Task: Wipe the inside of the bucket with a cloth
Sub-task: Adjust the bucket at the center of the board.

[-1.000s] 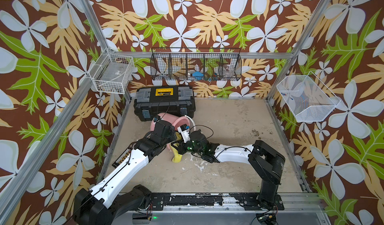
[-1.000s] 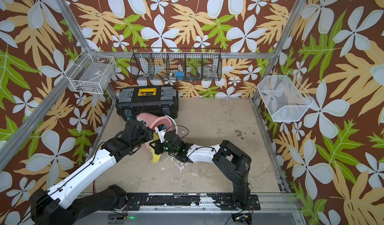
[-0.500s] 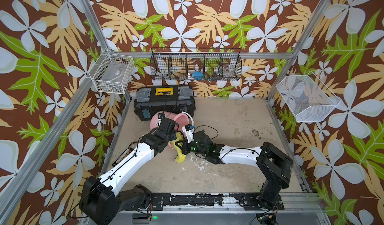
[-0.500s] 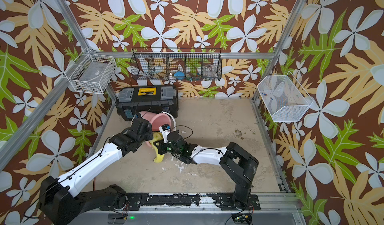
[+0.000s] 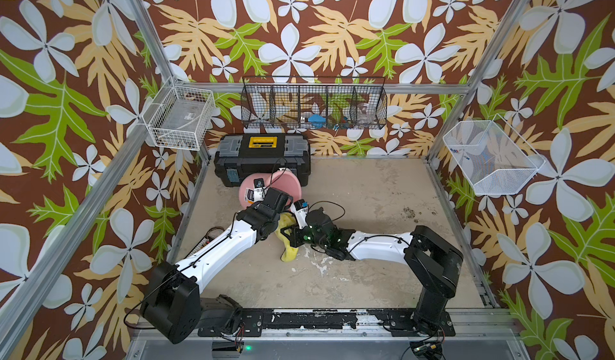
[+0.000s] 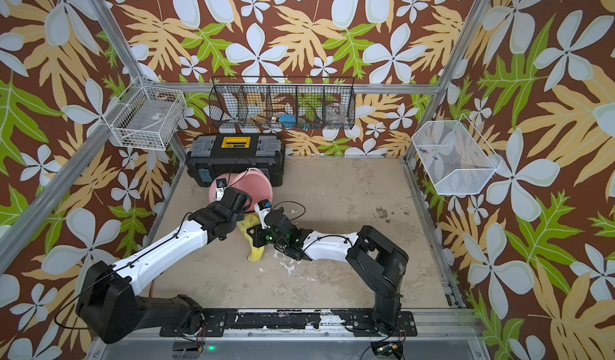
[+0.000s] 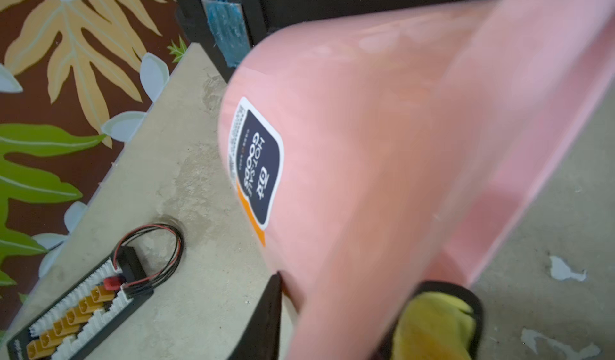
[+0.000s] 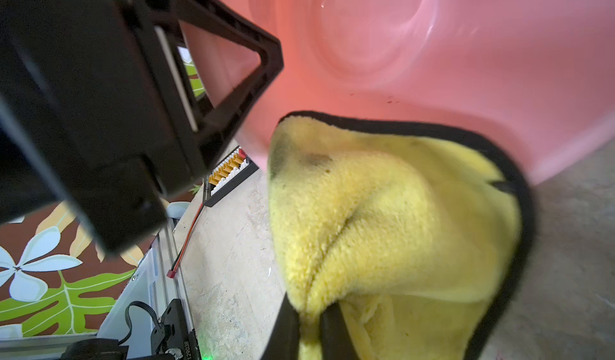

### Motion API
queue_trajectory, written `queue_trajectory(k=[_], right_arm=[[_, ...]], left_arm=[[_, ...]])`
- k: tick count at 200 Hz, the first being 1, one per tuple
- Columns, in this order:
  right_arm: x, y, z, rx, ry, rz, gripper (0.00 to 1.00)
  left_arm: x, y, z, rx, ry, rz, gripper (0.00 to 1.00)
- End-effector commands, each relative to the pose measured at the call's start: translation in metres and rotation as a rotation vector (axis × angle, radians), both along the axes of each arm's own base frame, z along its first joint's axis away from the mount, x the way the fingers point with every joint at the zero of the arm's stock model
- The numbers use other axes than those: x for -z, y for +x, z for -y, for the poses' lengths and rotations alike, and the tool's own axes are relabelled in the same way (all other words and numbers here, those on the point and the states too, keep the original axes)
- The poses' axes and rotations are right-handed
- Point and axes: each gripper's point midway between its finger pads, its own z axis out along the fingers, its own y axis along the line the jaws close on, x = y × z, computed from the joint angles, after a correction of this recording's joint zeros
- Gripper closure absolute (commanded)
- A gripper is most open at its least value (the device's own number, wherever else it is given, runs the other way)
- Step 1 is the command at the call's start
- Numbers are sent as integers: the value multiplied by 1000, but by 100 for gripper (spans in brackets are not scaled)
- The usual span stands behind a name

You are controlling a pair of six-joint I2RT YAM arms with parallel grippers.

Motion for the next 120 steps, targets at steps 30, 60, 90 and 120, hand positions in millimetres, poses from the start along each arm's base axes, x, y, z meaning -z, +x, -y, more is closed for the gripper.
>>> queue_trajectory(k=[30, 60, 90, 120], right_arm=[[-30, 12, 23, 75, 0, 67, 100], [-61, 11, 40, 113, 3, 121, 100], [-107, 17, 60, 175, -15, 210, 100], [-133, 35, 70, 219, -85, 263, 100]], left_arm=[[-28, 0, 9, 40, -112, 119, 96], [-25, -6, 17, 73, -177, 107, 100], [-18, -16, 25, 111, -251, 92, 100], [-23, -30, 43, 195, -394, 109, 100]])
